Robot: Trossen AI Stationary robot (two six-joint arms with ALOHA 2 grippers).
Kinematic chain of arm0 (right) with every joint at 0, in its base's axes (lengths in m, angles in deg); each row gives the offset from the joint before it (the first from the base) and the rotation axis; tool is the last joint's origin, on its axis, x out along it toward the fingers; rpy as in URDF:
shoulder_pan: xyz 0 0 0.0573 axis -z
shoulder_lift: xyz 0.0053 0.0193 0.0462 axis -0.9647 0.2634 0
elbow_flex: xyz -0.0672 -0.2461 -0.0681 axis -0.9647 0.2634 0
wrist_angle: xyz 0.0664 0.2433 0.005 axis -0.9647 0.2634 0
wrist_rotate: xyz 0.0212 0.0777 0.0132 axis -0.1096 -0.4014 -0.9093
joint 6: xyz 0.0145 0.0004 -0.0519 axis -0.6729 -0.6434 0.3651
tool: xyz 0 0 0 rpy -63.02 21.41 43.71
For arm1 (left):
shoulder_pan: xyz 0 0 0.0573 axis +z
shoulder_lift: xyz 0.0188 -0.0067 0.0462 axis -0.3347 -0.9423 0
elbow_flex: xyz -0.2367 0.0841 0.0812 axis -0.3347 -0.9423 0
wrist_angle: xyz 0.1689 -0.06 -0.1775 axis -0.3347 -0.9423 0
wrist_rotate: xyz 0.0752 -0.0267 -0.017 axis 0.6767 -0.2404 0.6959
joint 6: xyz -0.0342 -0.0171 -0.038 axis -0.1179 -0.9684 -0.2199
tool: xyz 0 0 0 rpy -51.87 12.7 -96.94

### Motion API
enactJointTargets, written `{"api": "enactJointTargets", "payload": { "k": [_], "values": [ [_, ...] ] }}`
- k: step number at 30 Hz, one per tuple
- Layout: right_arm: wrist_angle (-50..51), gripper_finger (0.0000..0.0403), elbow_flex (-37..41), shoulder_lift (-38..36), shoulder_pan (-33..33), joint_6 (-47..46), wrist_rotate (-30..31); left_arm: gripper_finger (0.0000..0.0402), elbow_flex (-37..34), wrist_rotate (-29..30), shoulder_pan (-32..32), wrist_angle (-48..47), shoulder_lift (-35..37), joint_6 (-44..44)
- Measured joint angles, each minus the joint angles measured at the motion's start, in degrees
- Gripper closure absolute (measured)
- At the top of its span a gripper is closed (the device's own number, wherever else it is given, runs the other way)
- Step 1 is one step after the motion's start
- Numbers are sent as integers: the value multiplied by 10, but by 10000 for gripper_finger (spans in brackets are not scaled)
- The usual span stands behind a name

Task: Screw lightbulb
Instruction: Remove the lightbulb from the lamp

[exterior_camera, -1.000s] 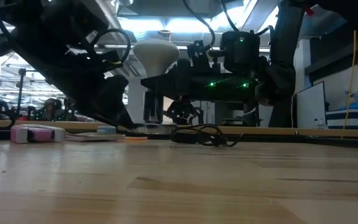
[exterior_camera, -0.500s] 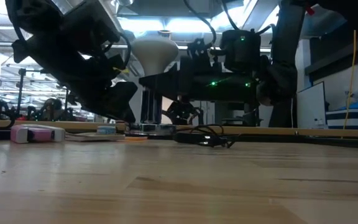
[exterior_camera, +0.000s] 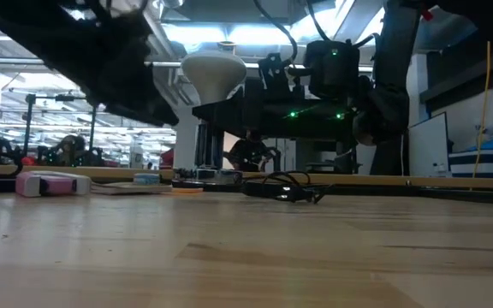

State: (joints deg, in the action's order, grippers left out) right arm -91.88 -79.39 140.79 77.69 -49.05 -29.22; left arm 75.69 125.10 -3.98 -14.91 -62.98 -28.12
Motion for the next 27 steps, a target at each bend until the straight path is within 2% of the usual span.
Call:
{"api": "enactJointTargets", "payload": {
  "k": [4, 7, 13, 18, 27],
  "values": [
    [-17, 239, 0, 0, 0, 1, -2, 139, 0, 0, -13, 0, 9, -1],
    [-36, 239, 0, -1, 0, 2, -17, 139, 0, 0, -15, -2, 9, -43],
    [-47, 238, 0, -1, 0, 17, -50, 139, 0, -2, 6, -39, 9, -270],
    [-75, 238, 0, -1, 0, 42, -69, 139, 0, -62, 27, -117, 9, -422],
    [-92, 238, 0, -1, 1, 64, -80, 139, 0, -105, 48, -88, 9, -446]
  ]
}}
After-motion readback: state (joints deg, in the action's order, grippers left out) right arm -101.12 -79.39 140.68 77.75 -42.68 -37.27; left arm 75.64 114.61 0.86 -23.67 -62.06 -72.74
